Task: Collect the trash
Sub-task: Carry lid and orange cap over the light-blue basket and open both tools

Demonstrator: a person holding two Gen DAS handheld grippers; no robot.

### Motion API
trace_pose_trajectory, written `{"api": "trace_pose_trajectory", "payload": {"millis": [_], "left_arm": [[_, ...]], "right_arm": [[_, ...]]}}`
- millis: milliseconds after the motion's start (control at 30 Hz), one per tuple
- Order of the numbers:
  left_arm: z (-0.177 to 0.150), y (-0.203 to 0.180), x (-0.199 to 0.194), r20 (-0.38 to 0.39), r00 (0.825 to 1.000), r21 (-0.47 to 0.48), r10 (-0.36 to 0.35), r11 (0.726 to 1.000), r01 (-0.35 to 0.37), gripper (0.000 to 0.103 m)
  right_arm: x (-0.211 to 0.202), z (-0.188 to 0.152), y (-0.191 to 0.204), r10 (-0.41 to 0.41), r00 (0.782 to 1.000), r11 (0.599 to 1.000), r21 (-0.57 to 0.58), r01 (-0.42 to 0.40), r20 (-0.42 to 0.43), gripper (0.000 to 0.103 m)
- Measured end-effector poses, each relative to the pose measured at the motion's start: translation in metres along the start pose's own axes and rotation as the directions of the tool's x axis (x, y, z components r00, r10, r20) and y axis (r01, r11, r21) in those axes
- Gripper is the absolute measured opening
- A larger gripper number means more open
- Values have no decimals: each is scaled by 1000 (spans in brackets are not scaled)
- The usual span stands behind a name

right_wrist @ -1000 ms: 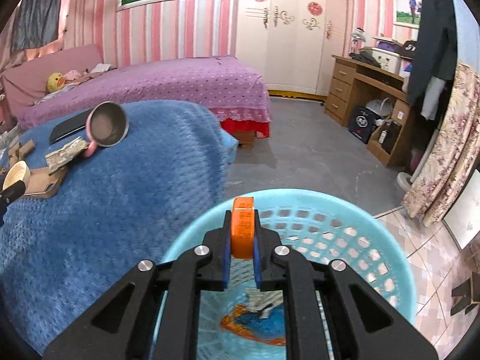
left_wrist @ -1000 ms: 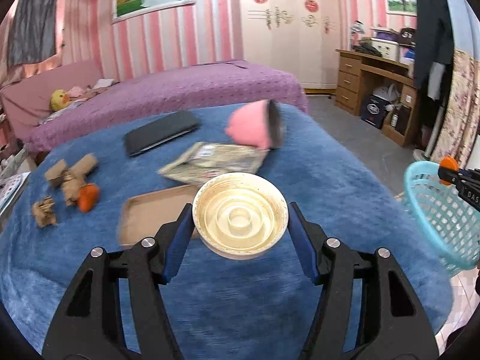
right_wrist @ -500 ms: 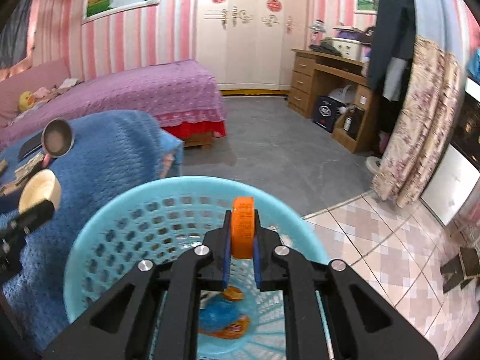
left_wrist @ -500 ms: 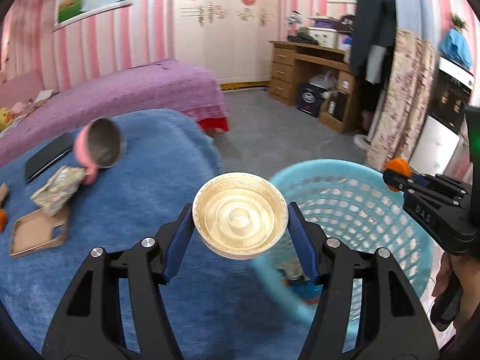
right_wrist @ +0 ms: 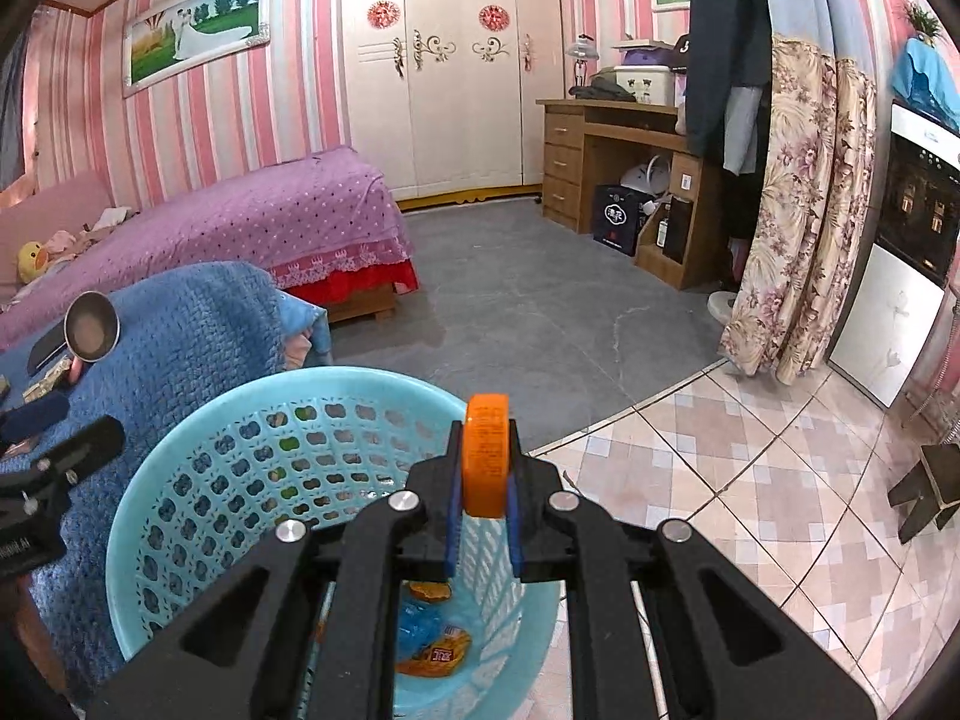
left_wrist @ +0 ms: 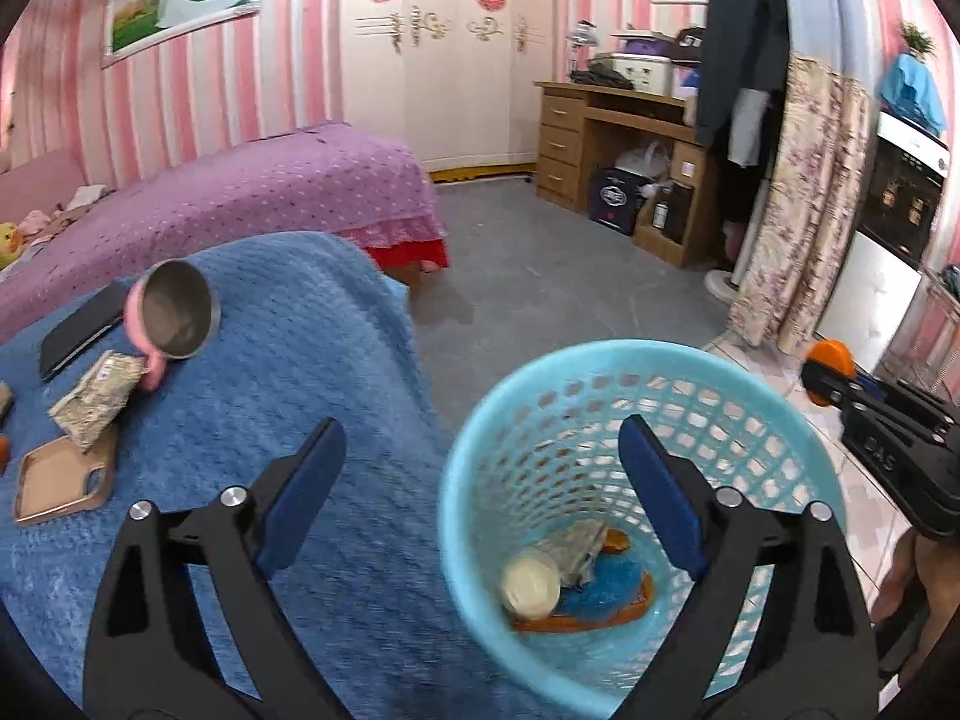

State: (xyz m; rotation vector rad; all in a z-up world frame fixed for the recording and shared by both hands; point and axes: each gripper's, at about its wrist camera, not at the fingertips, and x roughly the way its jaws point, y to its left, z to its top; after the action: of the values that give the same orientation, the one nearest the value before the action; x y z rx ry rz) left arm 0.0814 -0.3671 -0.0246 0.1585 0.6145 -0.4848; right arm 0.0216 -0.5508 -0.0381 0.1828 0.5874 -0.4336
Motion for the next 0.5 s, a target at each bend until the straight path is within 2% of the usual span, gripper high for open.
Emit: {"api": "trace_pose_trajectory", "payload": {"millis": [133,400,467,500], "left_arm": [[3,24,-8,18,998,-22,58,998,-57,96],[6,62,-22,17,995,-65,101,993,-100,96],[6,70,-27,25,993,-64,117,991,-115,96],[6,74,-30,29,992,-62,125,990,-123,96]], "right_arm": [[-3,-1,6,3,1000,1000,-14,-3,4,12],[-9,1,25,-1,1000,1000,-29,1,17,13],[-10,2,30,-6,1000,999,-32,6,22,28],[-12,2,31,-7,1000,999,-33,8,27,48]]}}
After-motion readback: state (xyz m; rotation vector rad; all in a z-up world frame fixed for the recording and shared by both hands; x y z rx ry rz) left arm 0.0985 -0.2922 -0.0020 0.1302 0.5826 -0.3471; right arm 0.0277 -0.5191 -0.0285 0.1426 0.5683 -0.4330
